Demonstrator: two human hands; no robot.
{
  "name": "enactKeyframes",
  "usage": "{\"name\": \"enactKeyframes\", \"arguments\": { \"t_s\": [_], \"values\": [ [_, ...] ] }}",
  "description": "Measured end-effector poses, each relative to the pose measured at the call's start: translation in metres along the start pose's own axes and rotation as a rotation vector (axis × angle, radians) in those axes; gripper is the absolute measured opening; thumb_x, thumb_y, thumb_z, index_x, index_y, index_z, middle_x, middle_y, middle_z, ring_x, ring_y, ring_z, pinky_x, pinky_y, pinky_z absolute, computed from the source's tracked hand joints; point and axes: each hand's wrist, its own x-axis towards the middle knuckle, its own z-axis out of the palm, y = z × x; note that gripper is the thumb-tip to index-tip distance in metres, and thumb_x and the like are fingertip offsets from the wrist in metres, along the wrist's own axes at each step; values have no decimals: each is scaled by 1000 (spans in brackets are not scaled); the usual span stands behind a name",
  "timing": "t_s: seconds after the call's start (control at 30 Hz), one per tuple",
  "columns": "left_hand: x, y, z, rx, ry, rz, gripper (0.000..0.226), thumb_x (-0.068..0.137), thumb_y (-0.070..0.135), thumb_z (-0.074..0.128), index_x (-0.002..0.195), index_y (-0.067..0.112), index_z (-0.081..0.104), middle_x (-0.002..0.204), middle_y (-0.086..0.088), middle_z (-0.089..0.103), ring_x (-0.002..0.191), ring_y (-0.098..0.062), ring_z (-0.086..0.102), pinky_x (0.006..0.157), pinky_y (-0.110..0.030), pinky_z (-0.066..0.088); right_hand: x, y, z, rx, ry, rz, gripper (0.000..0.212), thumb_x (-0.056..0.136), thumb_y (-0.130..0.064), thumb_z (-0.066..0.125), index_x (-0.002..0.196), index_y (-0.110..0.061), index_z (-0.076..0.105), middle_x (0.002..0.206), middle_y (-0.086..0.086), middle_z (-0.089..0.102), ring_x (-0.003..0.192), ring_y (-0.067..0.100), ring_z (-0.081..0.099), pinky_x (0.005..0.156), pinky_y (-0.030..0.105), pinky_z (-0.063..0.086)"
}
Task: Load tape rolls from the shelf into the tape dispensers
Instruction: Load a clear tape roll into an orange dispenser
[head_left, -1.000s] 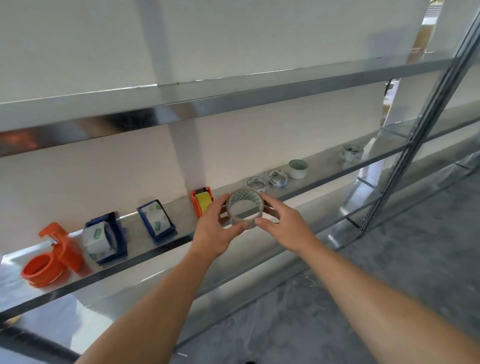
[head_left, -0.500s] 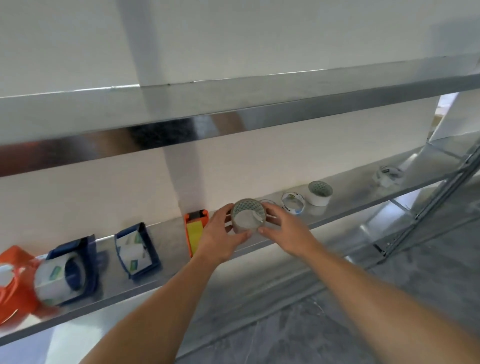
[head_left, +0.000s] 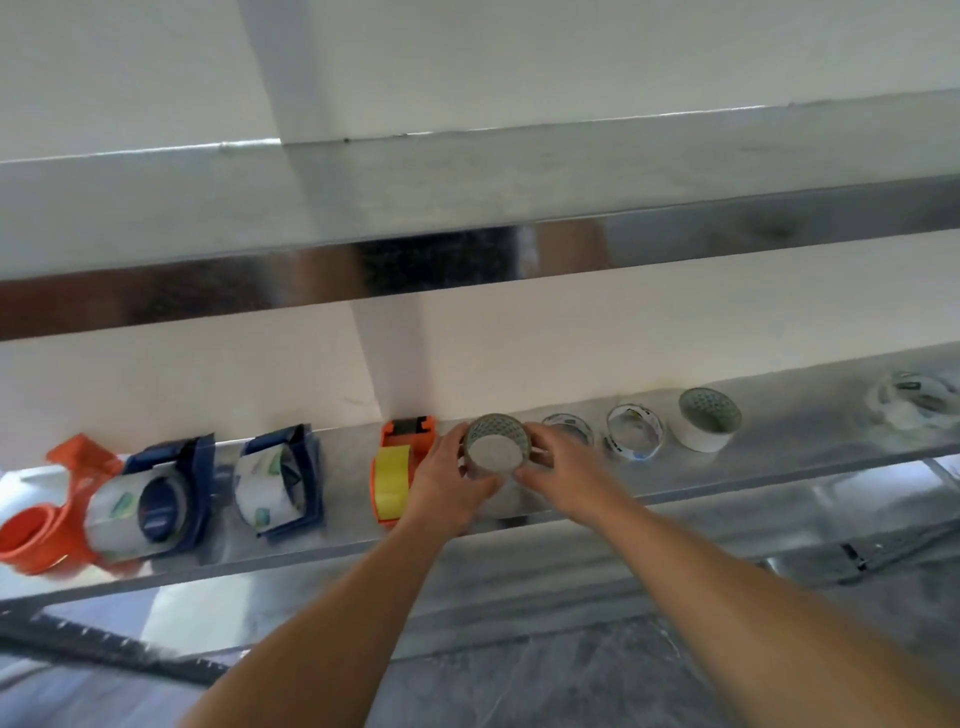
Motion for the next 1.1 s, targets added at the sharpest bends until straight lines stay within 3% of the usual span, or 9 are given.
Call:
{"name": "enactKeyframes", "arguments": {
  "t_s": [0.1,0.23,0.4,0.73,0.87,0.97,1.1],
  "values": [
    [3,-2,6,26,35,-56,74,72,19,83,138,25,50,126,4,62,107,-11,61,91,-24,49,11,3,2,-38,-52,9,52,84,-14,70,133,-22,53,124,-5,63,115,9,60,103,33,47],
    [6,-3,12,45,27,-134,83,70,25,81,144,25,44,130,1,61,113,-15,61,100,-38,52,20,9,5,-80,-54,22,51,85,-19,70,133,-24,54,124,-4,65,113,10,61,102,31,47],
    [13,1,16,68,33,-182,83,74,21,80,147,25,40,133,3,57,118,-17,59,104,-38,49,32,11,4,-138,-59,31,51,84,-20,70,133,-23,54,121,-4,66,110,12,62,93,21,43],
    [24,2,21,156,-19,-212,57,74,14,73,122,34,51,114,4,63,102,-16,61,94,-33,50,36,15,7,-159,-81,87,47,85,-21,66,130,-27,53,118,-4,67,107,15,63,97,37,50],
    [25,4,23,181,-30,-220,63,76,15,73,131,29,48,122,1,61,106,-17,59,95,-32,49,30,14,10,-154,-53,102,43,87,-22,65,128,-25,53,117,-3,66,107,17,63,95,36,50],
    [24,8,22,203,-34,-233,77,81,17,70,149,22,33,139,-3,51,122,-24,52,105,-34,42,25,9,12,-127,-20,114,43,88,-23,64,129,-24,52,118,-6,63,110,16,62,100,39,48],
    [20,16,13,264,-20,-169,78,83,19,71,150,18,32,148,-9,43,131,-26,45,111,-35,37,14,-3,14,-97,26,140,50,91,-24,62,139,-19,47,135,5,58,121,24,57,105,44,44]
  ]
}}
